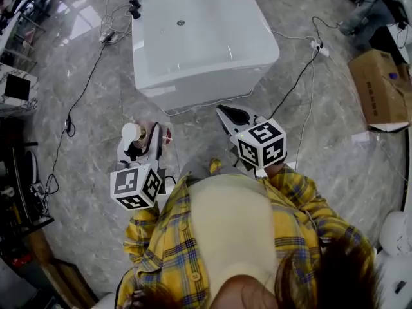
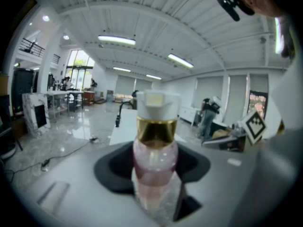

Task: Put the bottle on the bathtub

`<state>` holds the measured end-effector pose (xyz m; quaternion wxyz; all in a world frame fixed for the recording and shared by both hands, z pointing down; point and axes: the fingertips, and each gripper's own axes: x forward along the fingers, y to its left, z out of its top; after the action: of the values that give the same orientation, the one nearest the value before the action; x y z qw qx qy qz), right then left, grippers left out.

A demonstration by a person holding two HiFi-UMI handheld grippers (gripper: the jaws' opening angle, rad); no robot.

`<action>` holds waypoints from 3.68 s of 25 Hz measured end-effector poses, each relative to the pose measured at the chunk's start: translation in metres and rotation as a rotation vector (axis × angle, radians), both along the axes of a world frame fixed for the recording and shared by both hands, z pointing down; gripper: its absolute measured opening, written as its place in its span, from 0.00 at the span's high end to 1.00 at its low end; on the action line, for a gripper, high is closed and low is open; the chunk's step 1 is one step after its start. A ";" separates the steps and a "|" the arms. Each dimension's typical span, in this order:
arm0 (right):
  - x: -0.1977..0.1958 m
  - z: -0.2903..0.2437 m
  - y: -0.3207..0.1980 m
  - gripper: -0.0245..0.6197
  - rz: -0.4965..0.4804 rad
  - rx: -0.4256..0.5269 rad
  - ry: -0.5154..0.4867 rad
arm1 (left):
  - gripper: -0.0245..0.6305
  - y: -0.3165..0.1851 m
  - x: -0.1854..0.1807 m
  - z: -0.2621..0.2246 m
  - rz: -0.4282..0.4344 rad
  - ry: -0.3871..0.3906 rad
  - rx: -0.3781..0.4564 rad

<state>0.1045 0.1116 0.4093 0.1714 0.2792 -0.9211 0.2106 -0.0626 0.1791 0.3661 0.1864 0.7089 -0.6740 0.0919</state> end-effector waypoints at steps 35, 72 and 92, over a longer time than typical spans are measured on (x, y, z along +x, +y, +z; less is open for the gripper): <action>-0.021 0.019 -0.105 0.94 0.084 -0.049 0.058 | 0.62 -0.162 -0.049 0.028 0.096 -0.015 -0.044; -0.145 0.079 -0.267 0.94 0.058 -0.205 0.181 | 0.62 -0.422 -0.237 0.154 0.027 -0.049 -0.153; -0.134 0.093 -0.270 0.94 0.100 -0.258 0.217 | 0.62 -0.500 -0.275 0.174 -0.021 -0.090 -0.130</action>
<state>-0.0296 -0.1585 0.5026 0.2935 0.3212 -0.8475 0.3041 -0.3373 -0.3206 0.5405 0.2025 0.6835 -0.6817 0.1651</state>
